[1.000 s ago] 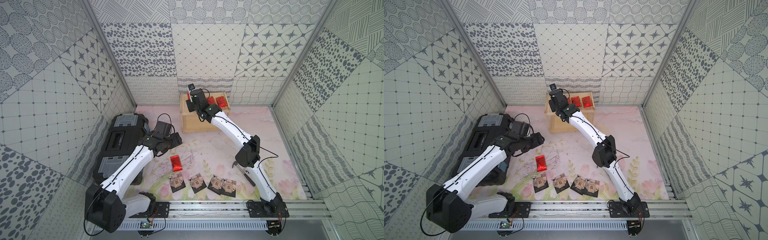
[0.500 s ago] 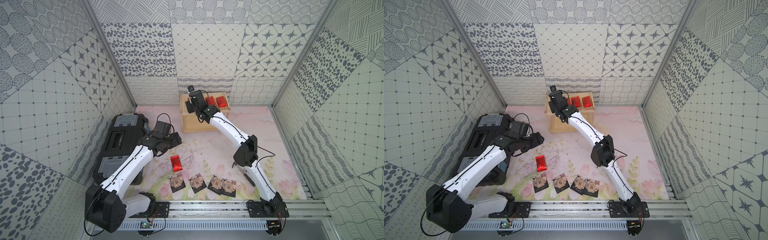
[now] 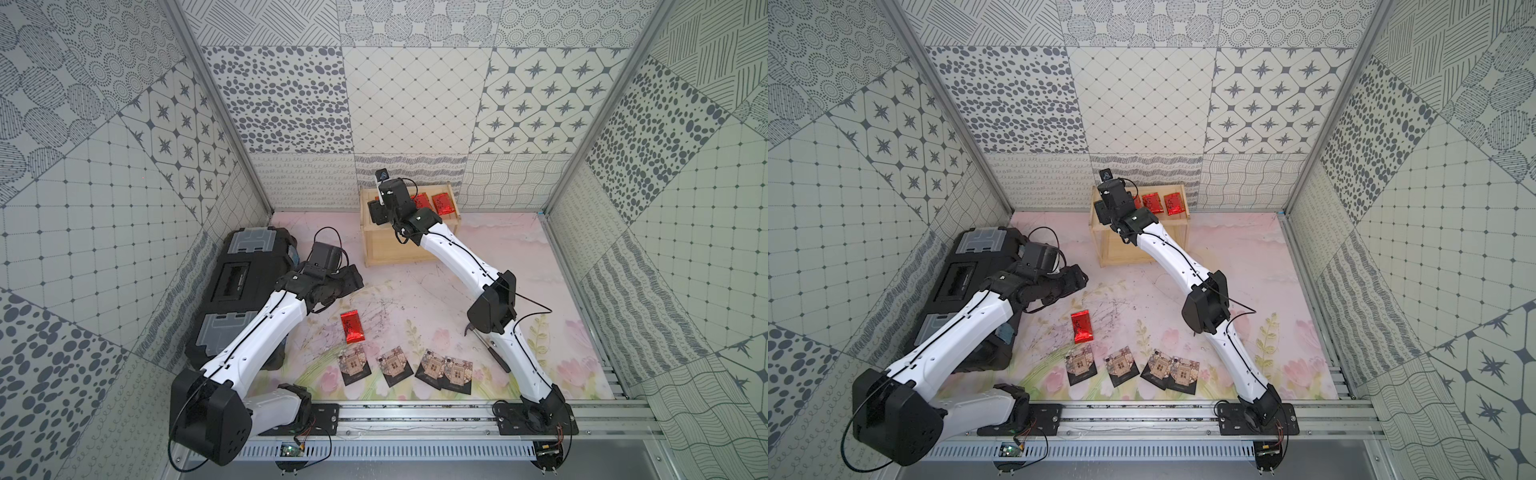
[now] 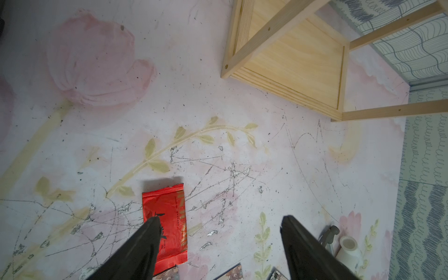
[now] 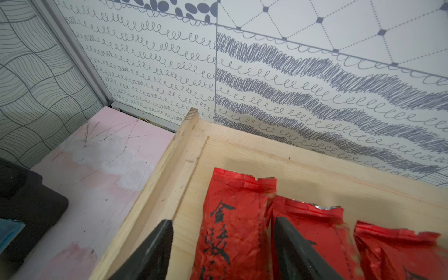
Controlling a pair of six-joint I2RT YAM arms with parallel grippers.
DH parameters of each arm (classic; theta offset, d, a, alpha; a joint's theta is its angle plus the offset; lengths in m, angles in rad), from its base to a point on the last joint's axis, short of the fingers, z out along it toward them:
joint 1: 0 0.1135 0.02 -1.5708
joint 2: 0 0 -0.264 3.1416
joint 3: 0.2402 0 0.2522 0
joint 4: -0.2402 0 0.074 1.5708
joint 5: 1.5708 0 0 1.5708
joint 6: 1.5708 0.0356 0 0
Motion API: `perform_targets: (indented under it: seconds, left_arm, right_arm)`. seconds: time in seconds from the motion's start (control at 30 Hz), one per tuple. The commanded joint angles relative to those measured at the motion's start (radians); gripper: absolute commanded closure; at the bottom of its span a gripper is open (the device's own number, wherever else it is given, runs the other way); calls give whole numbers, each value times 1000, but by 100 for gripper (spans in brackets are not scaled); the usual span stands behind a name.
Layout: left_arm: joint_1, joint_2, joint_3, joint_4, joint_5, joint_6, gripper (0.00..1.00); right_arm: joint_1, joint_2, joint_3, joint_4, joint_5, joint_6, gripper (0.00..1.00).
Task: Place the tea bags on the shelf by color
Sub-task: Place the tea bag on the shelf, then pick up the tea bag from the center of the board.
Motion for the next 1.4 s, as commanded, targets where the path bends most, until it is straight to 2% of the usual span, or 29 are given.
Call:
perform_targets:
  seconds: [0.0, 0.07, 0.13, 0.2, 0.3, 0.37, 0.47, 0.57, 0.7, 0.9, 1.17, 1.37]
  left_arm:
    - [9, -17, -23, -17, -29, 6, 19]
    - [7, -21, -54, -18, -34, -21, 19]
    - [-10, -12, -61, -37, -39, -34, 20]
    - [-41, 2, -44, -84, -91, -43, 20]
    - [-107, 19, -20, -137, -176, -67, 19]
    - [-139, 28, -27, -152, -194, -101, 19]
    - [-175, 66, -24, -178, -203, -126, 20]
    - [-188, 120, -4, -240, -209, -139, 21]
    - [-196, 176, 7, -291, -208, -145, 20]
    - [-201, 253, 42, -334, -206, -131, 14]
    - [-201, 319, -6, -233, -125, -90, 13]
    - [-202, 359, -25, -195, -120, -70, 15]
  right_arm:
    - [23, -122, -6, -6, -19, 3, 27]
    - [26, -177, -79, -6, -39, -4, 25]
    - [32, -271, -221, 13, -51, -12, 25]
    - [39, -400, -470, 125, -48, -17, 24]
    - [42, -686, -904, 339, -62, 13, 23]
    - [41, -795, -1092, 388, -62, 41, 23]
    - [39, -898, -1294, 399, -65, 68, 23]
    - [31, -941, -1458, 427, -97, 109, 23]
    - [5, -923, -1549, 444, -121, 129, 23]
    - [-30, -895, -1567, 453, -144, 117, 23]
    - [-36, -862, -1566, 462, -166, 127, 24]
    - [-36, -853, -1559, 462, -162, 129, 24]
